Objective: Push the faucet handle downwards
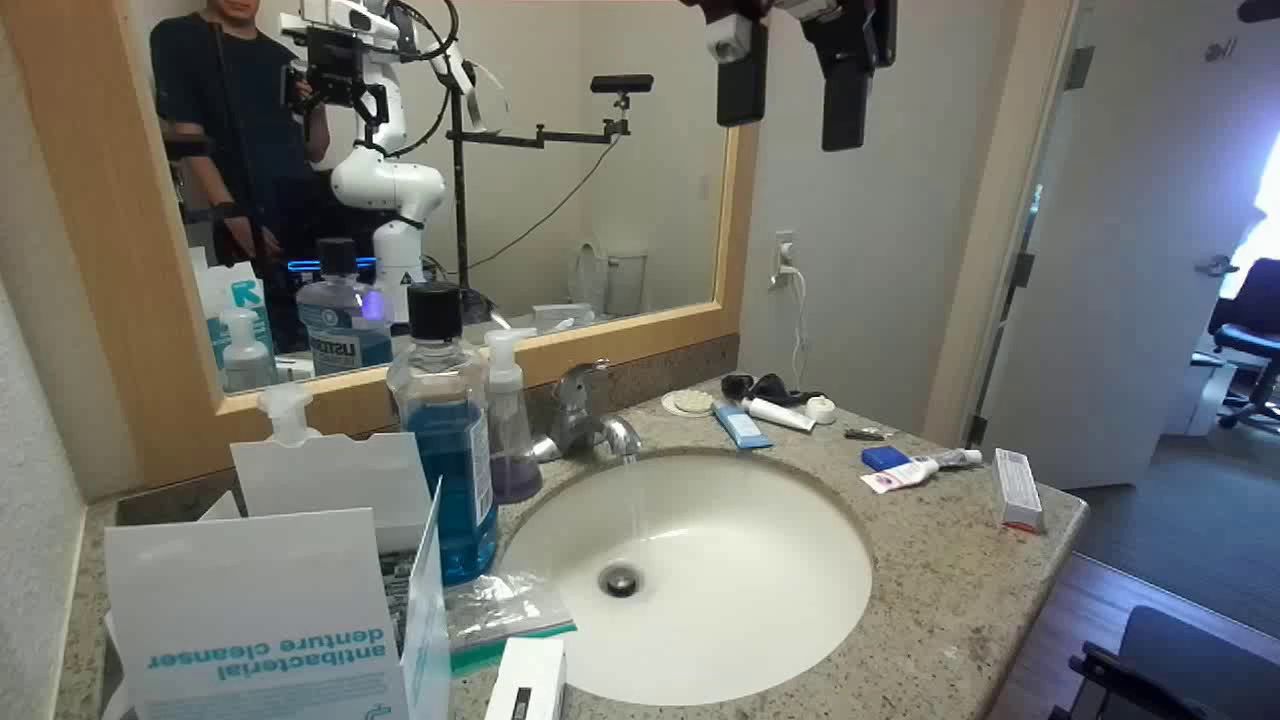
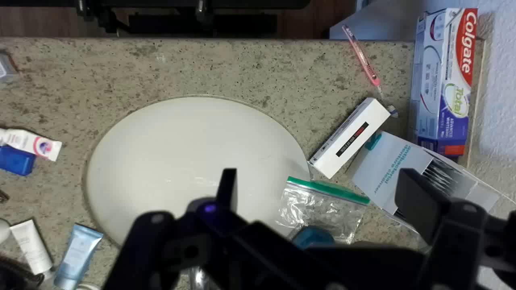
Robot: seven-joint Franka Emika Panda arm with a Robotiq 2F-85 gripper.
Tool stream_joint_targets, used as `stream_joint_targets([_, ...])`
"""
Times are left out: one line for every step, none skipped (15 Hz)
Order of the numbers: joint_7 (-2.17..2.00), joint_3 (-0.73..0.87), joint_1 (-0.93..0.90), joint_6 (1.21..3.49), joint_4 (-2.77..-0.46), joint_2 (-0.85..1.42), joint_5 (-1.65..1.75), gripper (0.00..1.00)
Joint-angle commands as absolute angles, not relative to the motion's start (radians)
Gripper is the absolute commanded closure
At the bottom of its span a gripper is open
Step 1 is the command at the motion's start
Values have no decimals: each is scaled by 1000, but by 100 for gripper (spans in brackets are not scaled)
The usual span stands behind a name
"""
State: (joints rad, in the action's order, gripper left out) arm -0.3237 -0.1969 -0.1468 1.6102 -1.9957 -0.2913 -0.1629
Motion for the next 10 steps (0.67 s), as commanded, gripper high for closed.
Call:
stream_joint_targets([-323,-201,-142,1608,-1993,-291,-164,0])
stream_joint_targets([-323,-201,-142,1608,-1993,-291,-164,0])
stream_joint_targets([-323,-201,-142,1608,-1993,-291,-164,0])
stream_joint_targets([-323,-201,-142,1608,-1993,-291,-164,0])
stream_joint_targets([-323,-201,-142,1608,-1993,-291,-164,0])
stream_joint_targets([-323,-201,-142,1608,-1993,-291,-164,0])
stream_joint_targets([-323,-201,-142,1608,-1993,-291,-164,0])
stream_joint_targets([-323,-201,-142,1608,-1993,-291,-164,0])
stream_joint_targets([-323,-199,-141,1605,-1992,-288,-164,0])
stream_joint_targets([-318,-196,-139,1604,-1990,-283,-162,0])
